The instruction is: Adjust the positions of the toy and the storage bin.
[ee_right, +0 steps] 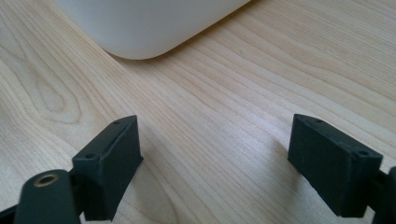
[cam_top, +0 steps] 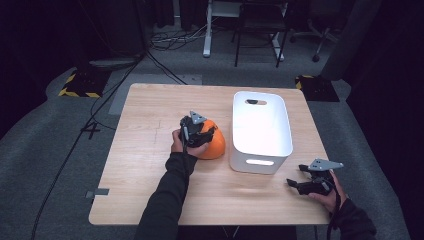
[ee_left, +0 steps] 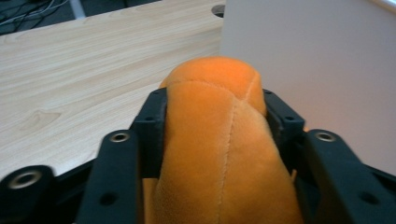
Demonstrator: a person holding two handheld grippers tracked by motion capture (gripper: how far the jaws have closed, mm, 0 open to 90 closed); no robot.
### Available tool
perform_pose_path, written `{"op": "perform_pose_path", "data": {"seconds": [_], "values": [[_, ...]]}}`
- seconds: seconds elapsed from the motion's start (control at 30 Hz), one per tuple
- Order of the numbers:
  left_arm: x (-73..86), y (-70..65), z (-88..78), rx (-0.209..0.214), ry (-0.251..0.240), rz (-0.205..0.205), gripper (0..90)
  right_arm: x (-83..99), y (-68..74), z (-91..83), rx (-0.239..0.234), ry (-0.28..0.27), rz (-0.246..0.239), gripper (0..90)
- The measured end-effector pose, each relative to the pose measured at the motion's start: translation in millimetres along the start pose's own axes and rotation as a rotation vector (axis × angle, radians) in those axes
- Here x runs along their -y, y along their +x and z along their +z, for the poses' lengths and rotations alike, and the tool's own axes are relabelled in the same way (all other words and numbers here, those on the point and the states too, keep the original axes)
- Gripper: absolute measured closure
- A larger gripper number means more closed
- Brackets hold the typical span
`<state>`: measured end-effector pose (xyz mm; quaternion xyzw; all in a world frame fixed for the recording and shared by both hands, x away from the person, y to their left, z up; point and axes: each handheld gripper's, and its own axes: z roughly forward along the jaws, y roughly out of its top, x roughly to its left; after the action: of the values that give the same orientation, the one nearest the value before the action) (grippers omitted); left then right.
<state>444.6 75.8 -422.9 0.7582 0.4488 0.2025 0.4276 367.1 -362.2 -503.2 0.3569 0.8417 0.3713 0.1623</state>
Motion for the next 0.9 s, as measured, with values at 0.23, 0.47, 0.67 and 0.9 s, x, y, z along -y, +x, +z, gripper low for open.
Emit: {"op": "perform_pose_path", "data": {"seconds": [0.23,0.47,0.67,0.9], "values": [[14.9,10.5,-26.9,0.047,-0.032,0.072,59.0,0.1,0.0,0.0,0.000,-0.002,0.000,17.1],[33.8,15.3,-54.1,0.086,-0.039,0.096,58.8,0.1,0.1,-0.1,-0.002,-0.001,0.002,17.1],[52.3,18.8,-75.0,0.107,-0.068,0.076,58.5,0.0,0.2,0.0,-0.002,-0.002,0.005,17.1],[59.3,15.8,-83.0,0.117,-0.062,0.109,58.5,0.0,0.1,0.0,-0.002,-0.002,0.003,17.0]]}}
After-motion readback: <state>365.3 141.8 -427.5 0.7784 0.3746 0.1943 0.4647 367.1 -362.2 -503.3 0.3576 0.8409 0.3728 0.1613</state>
